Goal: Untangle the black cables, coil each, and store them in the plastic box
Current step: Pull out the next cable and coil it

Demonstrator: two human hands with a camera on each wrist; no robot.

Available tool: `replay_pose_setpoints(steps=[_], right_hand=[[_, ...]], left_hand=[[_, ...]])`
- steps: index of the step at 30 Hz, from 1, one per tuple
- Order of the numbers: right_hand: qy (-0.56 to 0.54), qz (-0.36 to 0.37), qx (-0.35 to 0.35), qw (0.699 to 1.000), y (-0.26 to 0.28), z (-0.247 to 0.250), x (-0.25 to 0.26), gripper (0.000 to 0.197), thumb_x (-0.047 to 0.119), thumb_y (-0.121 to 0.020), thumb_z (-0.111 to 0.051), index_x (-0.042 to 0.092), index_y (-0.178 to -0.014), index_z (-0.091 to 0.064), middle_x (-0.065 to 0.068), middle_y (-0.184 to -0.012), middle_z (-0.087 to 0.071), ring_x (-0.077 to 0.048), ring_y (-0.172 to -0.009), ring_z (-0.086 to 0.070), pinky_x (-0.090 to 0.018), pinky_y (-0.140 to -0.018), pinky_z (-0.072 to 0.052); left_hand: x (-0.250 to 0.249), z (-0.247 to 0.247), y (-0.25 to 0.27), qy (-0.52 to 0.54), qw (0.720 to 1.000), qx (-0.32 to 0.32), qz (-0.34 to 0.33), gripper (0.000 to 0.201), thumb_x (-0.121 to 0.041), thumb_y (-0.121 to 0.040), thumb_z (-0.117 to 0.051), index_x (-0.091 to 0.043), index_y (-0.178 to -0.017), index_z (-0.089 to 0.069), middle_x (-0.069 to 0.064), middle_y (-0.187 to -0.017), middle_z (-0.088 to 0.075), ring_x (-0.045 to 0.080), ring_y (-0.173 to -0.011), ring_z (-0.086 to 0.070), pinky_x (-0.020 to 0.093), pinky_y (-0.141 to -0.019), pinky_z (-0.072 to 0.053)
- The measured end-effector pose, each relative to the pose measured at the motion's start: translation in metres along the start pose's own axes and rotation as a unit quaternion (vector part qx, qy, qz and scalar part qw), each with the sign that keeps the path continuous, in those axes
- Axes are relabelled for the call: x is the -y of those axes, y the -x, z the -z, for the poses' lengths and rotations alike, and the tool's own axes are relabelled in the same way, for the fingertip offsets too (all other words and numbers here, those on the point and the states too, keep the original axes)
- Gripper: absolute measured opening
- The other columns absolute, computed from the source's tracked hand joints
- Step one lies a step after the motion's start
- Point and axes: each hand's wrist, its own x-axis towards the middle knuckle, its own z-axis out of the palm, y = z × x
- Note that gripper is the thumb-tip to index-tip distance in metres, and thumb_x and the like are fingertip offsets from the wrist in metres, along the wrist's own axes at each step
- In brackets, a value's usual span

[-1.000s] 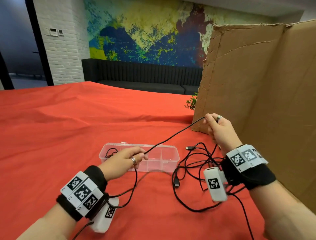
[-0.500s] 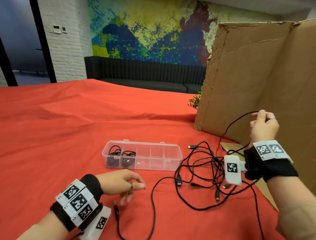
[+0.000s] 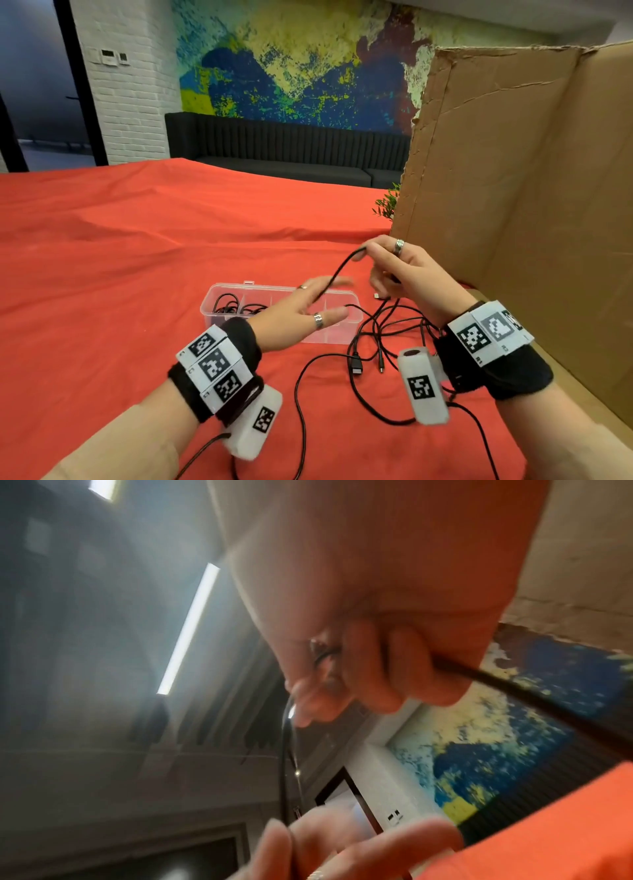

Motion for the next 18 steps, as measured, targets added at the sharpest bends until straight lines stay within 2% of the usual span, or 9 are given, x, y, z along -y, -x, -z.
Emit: replay_pose_setpoints(steps=[1,2,5,9,13,15,16,17,18], right_hand=[[0.017,0.013,-0.024,0.999,-0.002,0.000,0.003,0.024,0.028,-0.096,-0.043,0.021,-0.085,-0.063,0.000,-0.047,-0.043,-0.009,-0.042,-0.027,-0.020,-0.050,-0.029],[0.038,0.029,-0.061,0.997,-0.004,0.002,0.004,0.024,0.026,-0.097,-0.044,0.022,-0.083,-0.063,-0.001,-0.048,-0.040,-0.007,-0.042,-0.028,-0.016,-0.048,-0.030],[0.064,0.057,-0.215,0.973,-0.007,0.022,-0.001,0.025,0.022,-0.097,-0.046,0.019,-0.078,-0.062,0.006,-0.049,-0.041,-0.001,-0.040,-0.031,-0.009,-0.042,-0.025],[0.051,0.036,-0.367,0.928,-0.002,0.055,-0.012,0.027,0.024,-0.097,-0.047,0.022,-0.072,-0.058,0.013,-0.035,-0.035,-0.003,-0.032,-0.028,-0.011,-0.035,-0.020],[0.053,0.026,-0.473,0.879,0.004,0.074,-0.027,0.029,0.025,-0.098,-0.044,0.026,-0.071,-0.056,0.013,-0.036,-0.047,-0.003,-0.033,-0.035,-0.014,-0.041,-0.026],[0.092,-0.008,-0.459,0.883,0.004,0.075,-0.031,0.019,0.025,-0.097,-0.043,0.024,-0.089,-0.061,0.013,-0.063,-0.067,0.002,-0.046,-0.046,-0.021,-0.053,-0.037],[0.158,-0.061,-0.428,0.888,0.004,0.071,-0.034,0.019,0.025,-0.096,-0.045,0.023,-0.108,-0.060,0.004,-0.092,-0.071,0.004,-0.068,-0.055,-0.029,-0.068,-0.043],[0.254,-0.123,-0.386,0.878,0.004,0.065,-0.038,0.033,0.028,-0.094,-0.047,0.024,-0.127,-0.050,-0.004,-0.121,-0.061,-0.006,-0.101,-0.054,-0.038,-0.087,-0.039],[0.347,-0.155,-0.345,0.859,0.005,0.053,-0.039,0.047,0.032,-0.093,-0.049,0.025,-0.139,-0.039,-0.008,-0.137,-0.046,-0.018,-0.124,-0.040,-0.043,-0.100,-0.030]], left_hand=[[-0.006,-0.001,-0.001,0.035,0.999,0.003,-0.017,0.011,-0.032,-0.092,-0.052,-0.031,-0.103,-0.055,-0.006,-0.122,-0.057,-0.002,-0.114,-0.049,0.018,-0.100,-0.035],[-0.009,0.000,-0.002,0.073,0.997,-0.005,-0.021,0.012,-0.031,-0.092,-0.049,-0.023,-0.087,-0.056,-0.004,-0.101,-0.065,0.003,-0.101,-0.058,0.019,-0.093,-0.039],[-0.001,0.010,0.000,0.079,0.996,-0.049,-0.009,0.028,-0.027,-0.096,-0.043,-0.016,-0.070,-0.048,-0.002,-0.059,-0.055,0.009,-0.062,-0.053,0.025,-0.073,-0.042],[0.025,0.023,0.008,0.020,0.998,-0.040,0.038,0.032,-0.028,-0.098,-0.040,-0.019,-0.068,-0.048,-0.007,-0.055,-0.048,0.008,-0.058,-0.051,0.027,-0.072,-0.041],[0.035,0.025,0.015,-0.010,0.995,-0.041,0.089,0.031,-0.024,-0.100,-0.037,-0.020,-0.071,-0.049,-0.008,-0.058,-0.051,0.007,-0.058,-0.050,0.024,-0.069,-0.039],[0.036,0.024,0.018,0.015,0.991,-0.057,0.122,0.027,-0.023,-0.099,-0.038,-0.023,-0.076,-0.053,-0.009,-0.056,-0.040,0.009,-0.048,-0.039,0.028,-0.060,-0.042],[0.035,0.023,0.019,0.016,0.990,-0.064,0.128,0.026,-0.024,-0.099,-0.039,-0.024,-0.078,-0.054,-0.011,-0.056,-0.036,0.009,-0.046,-0.034,0.027,-0.053,-0.042],[0.032,0.022,0.020,0.004,0.990,-0.070,0.125,0.025,-0.026,-0.099,-0.040,-0.026,-0.079,-0.055,-0.012,-0.055,-0.035,0.008,-0.044,-0.032,0.024,-0.049,-0.039],[0.027,0.021,0.019,-0.017,0.990,-0.074,0.116,0.023,-0.028,-0.098,-0.040,-0.026,-0.080,-0.056,-0.012,-0.054,-0.036,0.005,-0.044,-0.032,0.022,-0.049,-0.035]])
